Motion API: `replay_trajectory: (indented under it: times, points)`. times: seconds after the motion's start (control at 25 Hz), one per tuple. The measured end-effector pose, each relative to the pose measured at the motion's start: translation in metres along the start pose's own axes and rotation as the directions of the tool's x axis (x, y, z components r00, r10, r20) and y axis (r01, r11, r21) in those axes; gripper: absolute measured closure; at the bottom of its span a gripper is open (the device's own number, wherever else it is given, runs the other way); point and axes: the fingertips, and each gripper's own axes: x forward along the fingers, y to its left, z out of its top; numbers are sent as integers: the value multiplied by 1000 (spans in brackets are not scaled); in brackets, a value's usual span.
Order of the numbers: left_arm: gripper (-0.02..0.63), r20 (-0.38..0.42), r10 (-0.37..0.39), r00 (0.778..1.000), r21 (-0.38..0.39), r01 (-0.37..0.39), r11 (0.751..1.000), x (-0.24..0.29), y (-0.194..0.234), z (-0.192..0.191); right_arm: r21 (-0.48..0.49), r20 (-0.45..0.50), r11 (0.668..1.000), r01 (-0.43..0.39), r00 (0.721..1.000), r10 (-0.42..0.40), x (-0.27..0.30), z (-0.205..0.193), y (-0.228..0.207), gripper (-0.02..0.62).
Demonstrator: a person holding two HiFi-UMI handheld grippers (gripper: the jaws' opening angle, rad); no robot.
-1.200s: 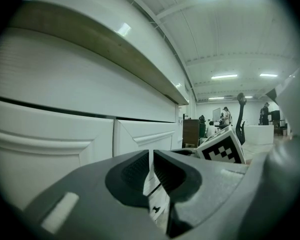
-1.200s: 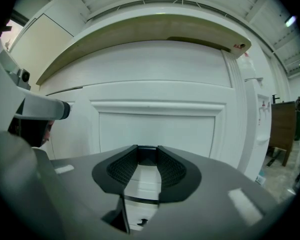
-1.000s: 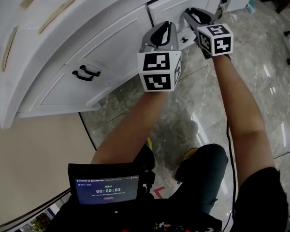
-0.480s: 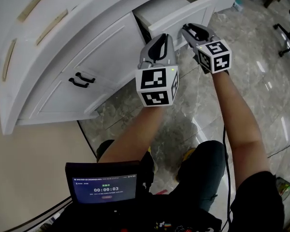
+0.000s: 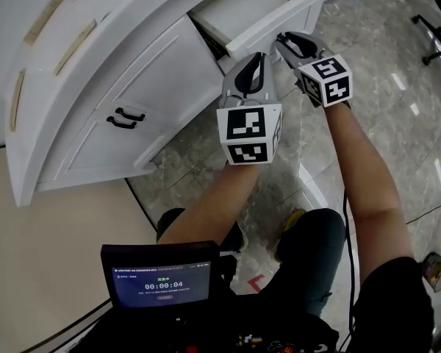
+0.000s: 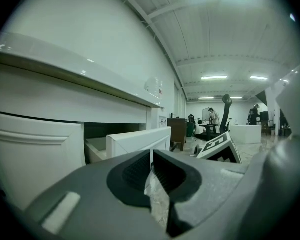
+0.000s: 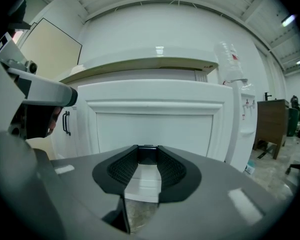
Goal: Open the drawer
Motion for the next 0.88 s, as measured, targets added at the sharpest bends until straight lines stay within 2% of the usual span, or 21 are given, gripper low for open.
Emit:
replay_trajectory:
  times: [0.2,0.64,0.88]
  points:
    - [580,5,14,1000,0,-14,1000,-1,1,3,21,15,1000,3,1000,-4,-9,-1,1,454]
    - [580,16,-1,1000,4,1,1000,-4,-26,5,41,8,999,19,1000,-19,-34,-8,3,454]
    - [580,-10,-15,1000,-1,15,1000,-5,-29,10,74,-17,996,43,999,-41,-36,-9,4,448]
